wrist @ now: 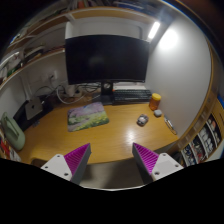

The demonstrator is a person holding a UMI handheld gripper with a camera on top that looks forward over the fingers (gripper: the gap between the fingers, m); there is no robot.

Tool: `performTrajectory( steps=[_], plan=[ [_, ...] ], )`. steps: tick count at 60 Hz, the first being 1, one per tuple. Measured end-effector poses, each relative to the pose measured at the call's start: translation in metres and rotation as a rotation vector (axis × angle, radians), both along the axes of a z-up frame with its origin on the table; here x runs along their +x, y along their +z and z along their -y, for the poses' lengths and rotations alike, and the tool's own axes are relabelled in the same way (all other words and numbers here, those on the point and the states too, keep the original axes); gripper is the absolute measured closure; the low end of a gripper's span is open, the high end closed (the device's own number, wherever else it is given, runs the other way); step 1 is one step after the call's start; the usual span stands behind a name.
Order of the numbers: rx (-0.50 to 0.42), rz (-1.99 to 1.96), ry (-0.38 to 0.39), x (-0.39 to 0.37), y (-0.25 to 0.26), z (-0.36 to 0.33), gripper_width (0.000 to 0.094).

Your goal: Arrange mouse

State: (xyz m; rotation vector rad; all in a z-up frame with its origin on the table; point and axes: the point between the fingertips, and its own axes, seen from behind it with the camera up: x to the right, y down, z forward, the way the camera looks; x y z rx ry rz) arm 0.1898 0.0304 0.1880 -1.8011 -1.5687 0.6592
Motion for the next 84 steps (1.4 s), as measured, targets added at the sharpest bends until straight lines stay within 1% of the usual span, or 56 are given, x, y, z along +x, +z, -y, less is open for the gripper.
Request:
performTrajectory(
  steps=[7,12,27,36,48,56,69,84],
  plan=[
    [0.01,-0.01,-0.039,-0.001,-0.002,-0.051,0.0074],
    [0.01,-0.015,-0.049,-0.001,-0.004,-0.079,0.0073],
    [0.02,-0.012,-0.031,-0.012,-0.021,-0.165,0.0074],
    [0.034,-0.02,0.015,-0.027,-0.042,-0.203,0.0074],
    [0.008,-0.064,0.101,-0.066,-0.074,-0.22,0.0075],
    [-0.006,-0.075,0.125,-0.095,-0.1,-0.224,0.0073],
    [-0.026,-0.069,0.126,-0.145,-0.138,-0.225,0.0072],
    [-0.035,-0.052,0.096,-0.203,-0.178,-0.232,0.0074]
  ],
)
